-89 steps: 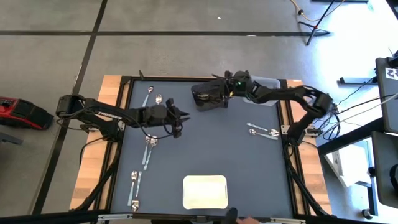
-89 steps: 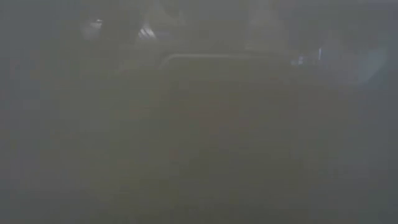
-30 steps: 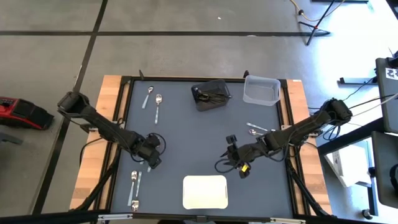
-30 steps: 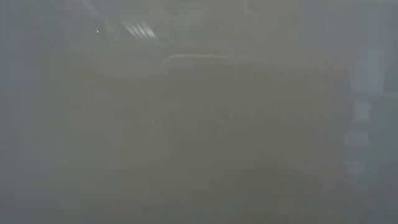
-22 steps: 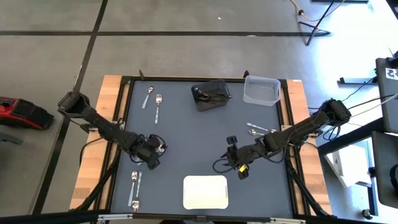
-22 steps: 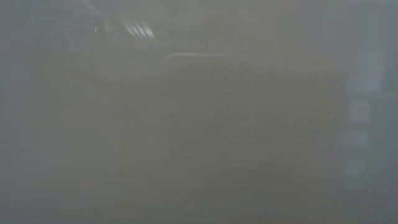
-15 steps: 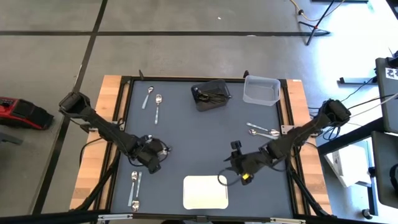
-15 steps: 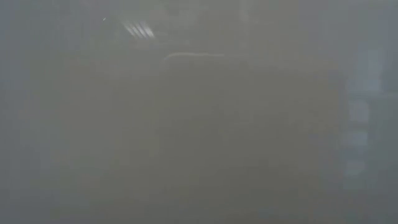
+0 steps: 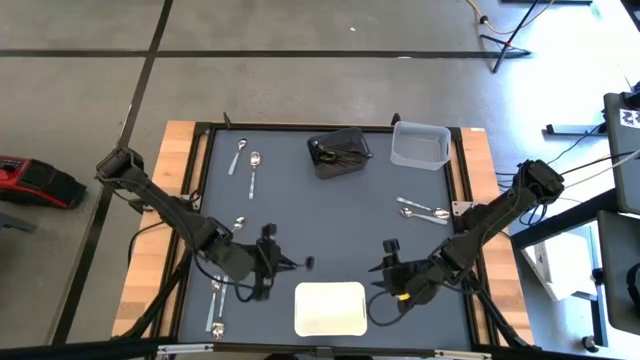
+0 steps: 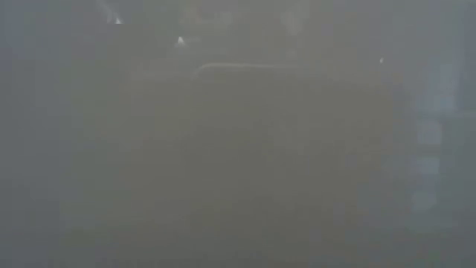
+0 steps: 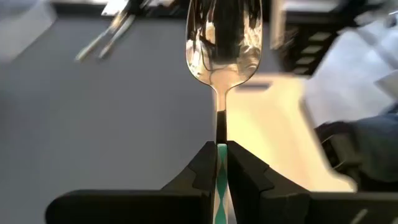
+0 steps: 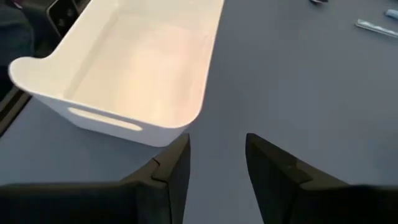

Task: Sort silverware by color (type)
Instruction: Put the white patterned spoon into the white bin

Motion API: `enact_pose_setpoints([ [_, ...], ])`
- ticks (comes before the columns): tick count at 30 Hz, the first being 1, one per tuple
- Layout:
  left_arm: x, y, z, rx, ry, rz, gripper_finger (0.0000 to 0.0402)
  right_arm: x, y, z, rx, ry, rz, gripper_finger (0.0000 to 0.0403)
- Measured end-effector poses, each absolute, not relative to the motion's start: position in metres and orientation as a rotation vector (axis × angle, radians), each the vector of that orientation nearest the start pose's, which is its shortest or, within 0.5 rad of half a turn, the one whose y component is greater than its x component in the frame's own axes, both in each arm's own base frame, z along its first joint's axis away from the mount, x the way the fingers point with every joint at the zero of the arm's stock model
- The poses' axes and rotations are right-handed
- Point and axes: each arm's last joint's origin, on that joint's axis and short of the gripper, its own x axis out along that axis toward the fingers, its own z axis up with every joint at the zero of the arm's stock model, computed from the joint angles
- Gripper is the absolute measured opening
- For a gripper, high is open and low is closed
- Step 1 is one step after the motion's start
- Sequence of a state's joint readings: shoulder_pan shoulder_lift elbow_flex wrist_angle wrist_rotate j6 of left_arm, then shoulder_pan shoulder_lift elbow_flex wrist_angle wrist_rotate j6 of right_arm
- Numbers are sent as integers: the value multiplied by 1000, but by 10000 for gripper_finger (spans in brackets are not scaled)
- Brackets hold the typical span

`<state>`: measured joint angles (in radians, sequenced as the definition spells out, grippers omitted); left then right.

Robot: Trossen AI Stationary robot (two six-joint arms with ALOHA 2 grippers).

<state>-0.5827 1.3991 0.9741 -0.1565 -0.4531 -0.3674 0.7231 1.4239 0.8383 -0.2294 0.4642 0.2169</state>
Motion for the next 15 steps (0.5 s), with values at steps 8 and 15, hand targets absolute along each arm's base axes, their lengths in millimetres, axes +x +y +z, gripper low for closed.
enact_pose_setpoints([
  [8,297,-178,236,-15,405,-178,25,221,176,211,-239,691,151,144],
  [15,337,-195,217,25,432,-191,25,221,176,212,-238,692,152,144],
])
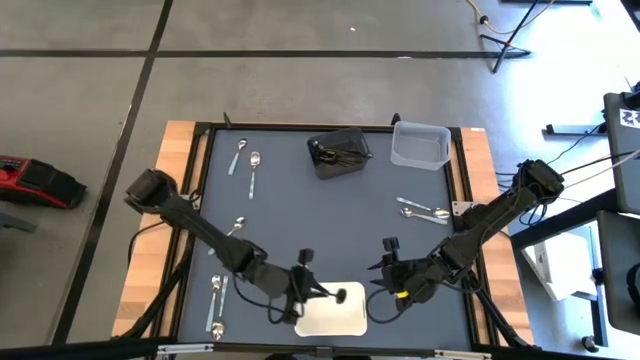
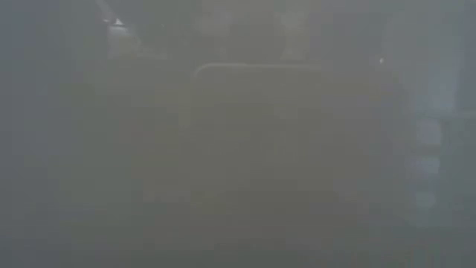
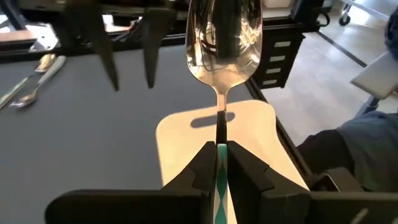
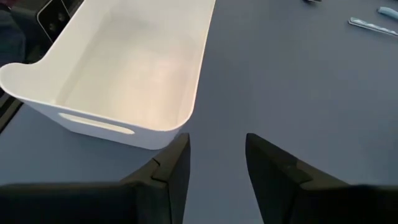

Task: Sort silverware by color (type)
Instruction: Put the white patterned spoon into the white bin

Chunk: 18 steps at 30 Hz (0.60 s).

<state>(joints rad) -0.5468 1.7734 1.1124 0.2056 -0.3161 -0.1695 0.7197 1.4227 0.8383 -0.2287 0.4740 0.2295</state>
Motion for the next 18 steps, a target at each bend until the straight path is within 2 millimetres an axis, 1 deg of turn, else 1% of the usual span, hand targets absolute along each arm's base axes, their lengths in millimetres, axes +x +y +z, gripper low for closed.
enact_pose_setpoints([
  [3,348,-202,205,56,474,-227,25,221,176,211,-237,693,154,144],
  [6,351,-205,196,72,526,-226,25,221,176,211,-237,693,154,144],
  [15,351,-205,191,51,560,-237,27,221,176,212,-237,693,154,144],
  [18,354,-201,191,22,567,-216,40,221,176,212,-237,693,154,144],
])
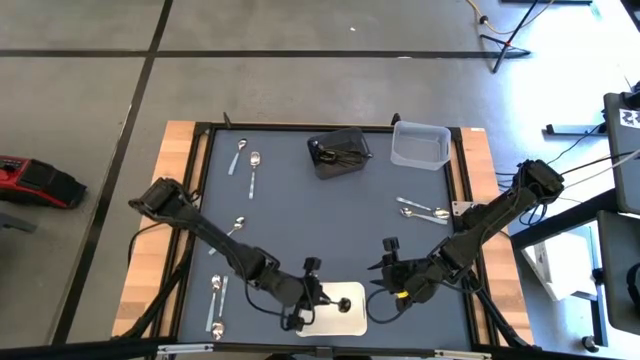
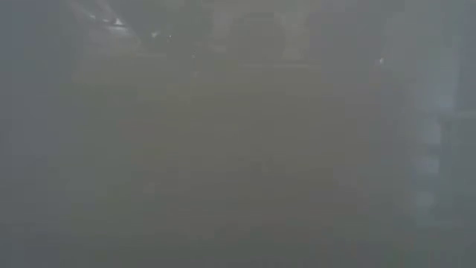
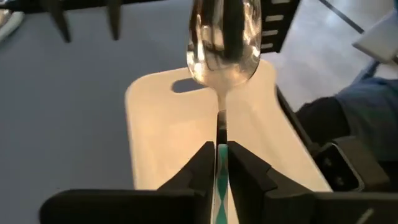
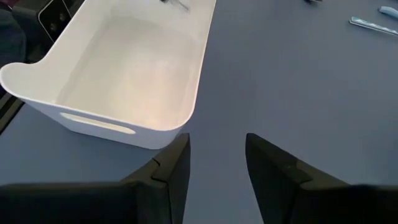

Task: Sort silverware by color (type)
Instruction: Put the white patterned spoon into the white bin

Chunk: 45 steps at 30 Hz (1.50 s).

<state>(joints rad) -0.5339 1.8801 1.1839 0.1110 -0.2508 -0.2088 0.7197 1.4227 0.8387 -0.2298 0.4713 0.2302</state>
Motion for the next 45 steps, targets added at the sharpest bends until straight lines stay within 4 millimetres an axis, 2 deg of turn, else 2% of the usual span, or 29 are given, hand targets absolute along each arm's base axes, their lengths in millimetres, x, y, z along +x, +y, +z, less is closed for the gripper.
enact_pose_setpoints([
  [6,354,-196,187,-7,626,-237,91,221,177,212,-236,693,154,144],
  [8,351,-195,192,-12,638,-248,100,221,177,212,-236,692,154,144],
  [13,331,-188,228,19,624,-185,104,222,177,212,-232,688,154,144],
  [17,307,-176,253,81,632,-10,104,222,177,212,-235,681,142,144],
  [22,284,-148,274,115,633,286,104,222,176,213,-239,671,125,144],
  [26,270,-117,276,89,690,530,103,223,176,214,-236,660,119,144],
  [32,257,-66,268,3,857,826,101,223,176,214,-238,653,107,144],
  [39,253,-22,265,-51,989,989,103,223,176,214,-235,654,100,144],
  [45,247,12,260,-99,1079,1108,143,223,176,214,-230,654,99,144],
])
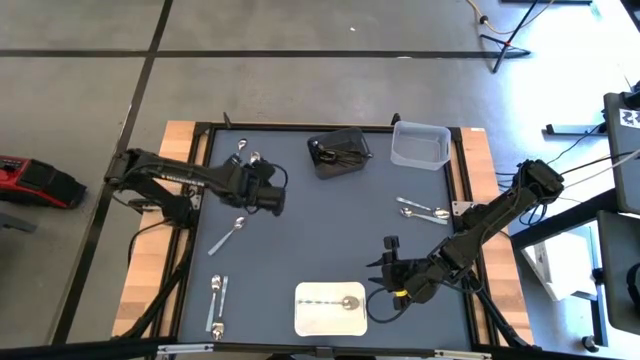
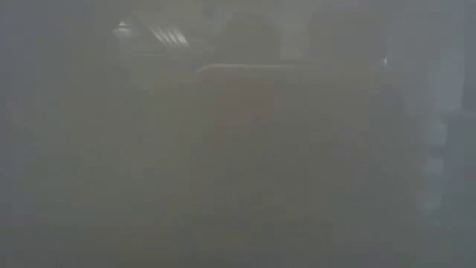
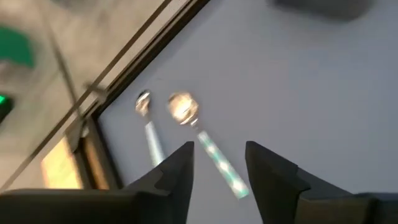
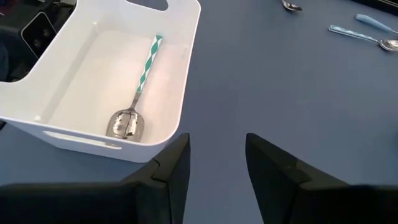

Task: Sort silverware by color (type)
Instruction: Put the white patterned spoon into the white bin

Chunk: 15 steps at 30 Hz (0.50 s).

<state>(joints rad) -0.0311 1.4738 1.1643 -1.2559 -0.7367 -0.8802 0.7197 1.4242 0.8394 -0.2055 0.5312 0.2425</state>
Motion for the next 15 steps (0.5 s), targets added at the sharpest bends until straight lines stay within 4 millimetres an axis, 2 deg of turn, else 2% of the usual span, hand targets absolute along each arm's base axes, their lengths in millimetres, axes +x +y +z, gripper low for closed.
enact_pose_setpoints([
  [4,238,31,247,-113,1148,1190,164,223,176,213,-230,654,99,144],
  [10,221,56,227,-116,1246,1283,166,223,176,213,-201,658,88,144],
  [15,201,74,210,-244,1287,1283,166,223,176,213,-199,665,84,144],
])
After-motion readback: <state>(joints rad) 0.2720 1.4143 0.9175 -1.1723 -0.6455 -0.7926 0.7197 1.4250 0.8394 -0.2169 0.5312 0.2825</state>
